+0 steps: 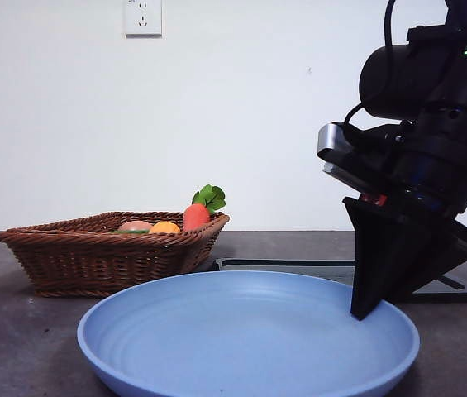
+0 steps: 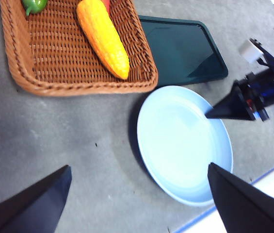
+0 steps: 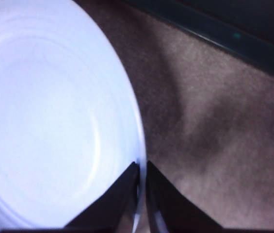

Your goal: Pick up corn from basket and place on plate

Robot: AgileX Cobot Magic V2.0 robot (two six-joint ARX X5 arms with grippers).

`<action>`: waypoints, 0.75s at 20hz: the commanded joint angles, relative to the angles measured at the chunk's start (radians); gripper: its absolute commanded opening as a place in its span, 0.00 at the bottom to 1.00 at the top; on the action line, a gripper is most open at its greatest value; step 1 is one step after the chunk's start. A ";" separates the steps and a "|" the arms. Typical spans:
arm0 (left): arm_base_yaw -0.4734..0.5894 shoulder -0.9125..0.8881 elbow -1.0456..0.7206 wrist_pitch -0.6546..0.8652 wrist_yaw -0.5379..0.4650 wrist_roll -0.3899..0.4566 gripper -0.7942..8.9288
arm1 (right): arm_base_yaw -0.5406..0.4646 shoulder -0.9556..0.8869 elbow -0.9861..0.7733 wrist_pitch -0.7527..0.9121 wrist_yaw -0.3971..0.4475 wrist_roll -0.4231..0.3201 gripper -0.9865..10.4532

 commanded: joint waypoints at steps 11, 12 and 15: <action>-0.230 0.499 0.159 0.387 -0.148 -0.151 0.55 | -0.029 -0.613 0.013 -0.311 0.074 0.045 0.09; -0.251 0.567 0.201 0.394 -0.183 -0.151 0.55 | -0.034 -0.660 0.013 -0.339 0.094 0.055 0.09; -0.296 0.749 0.319 0.407 -0.246 -0.150 0.55 | -0.043 -0.768 0.013 -0.385 0.129 0.080 0.09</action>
